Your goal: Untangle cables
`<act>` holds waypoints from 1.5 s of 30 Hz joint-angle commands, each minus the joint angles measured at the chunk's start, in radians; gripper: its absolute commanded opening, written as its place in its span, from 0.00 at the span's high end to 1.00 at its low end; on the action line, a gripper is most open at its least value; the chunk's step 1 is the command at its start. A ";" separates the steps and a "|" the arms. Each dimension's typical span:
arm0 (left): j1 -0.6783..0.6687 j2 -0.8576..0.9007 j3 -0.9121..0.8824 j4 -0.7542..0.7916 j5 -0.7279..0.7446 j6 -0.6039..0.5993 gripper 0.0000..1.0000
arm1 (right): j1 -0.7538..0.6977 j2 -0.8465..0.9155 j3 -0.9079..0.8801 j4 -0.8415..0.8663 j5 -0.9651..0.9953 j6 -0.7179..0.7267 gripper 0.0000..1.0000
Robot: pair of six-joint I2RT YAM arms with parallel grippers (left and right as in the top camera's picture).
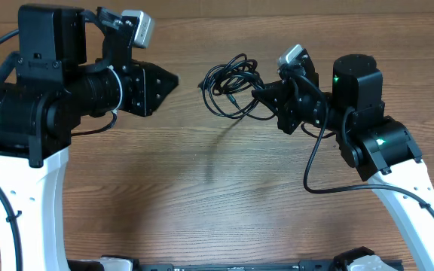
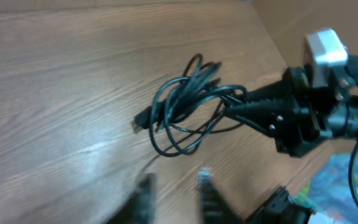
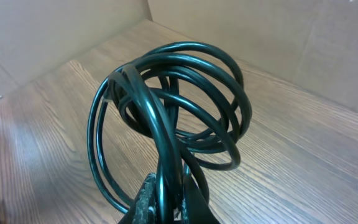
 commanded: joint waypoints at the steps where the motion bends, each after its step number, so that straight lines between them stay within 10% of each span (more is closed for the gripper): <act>1: -0.026 0.037 0.007 -0.026 0.126 0.225 0.44 | 0.000 -0.021 0.029 0.007 0.008 0.008 0.96; 9: -0.067 0.172 0.007 -0.037 -0.007 0.594 0.32 | 0.000 -0.021 0.029 -0.017 0.008 0.003 0.96; 20: -0.103 0.323 0.007 0.011 0.086 0.807 0.32 | 0.000 -0.021 0.029 -0.030 0.008 0.003 0.96; 26: -0.167 0.335 0.007 0.059 0.085 0.811 0.42 | 0.000 -0.021 0.029 -0.039 0.008 0.003 0.96; 30: -0.190 0.336 0.007 0.061 0.037 0.813 0.96 | 0.000 -0.021 0.029 -0.049 0.008 0.003 0.96; 45: -0.182 0.130 0.251 0.011 -0.316 0.386 0.96 | -0.003 -0.007 0.028 -0.060 0.228 -0.004 0.96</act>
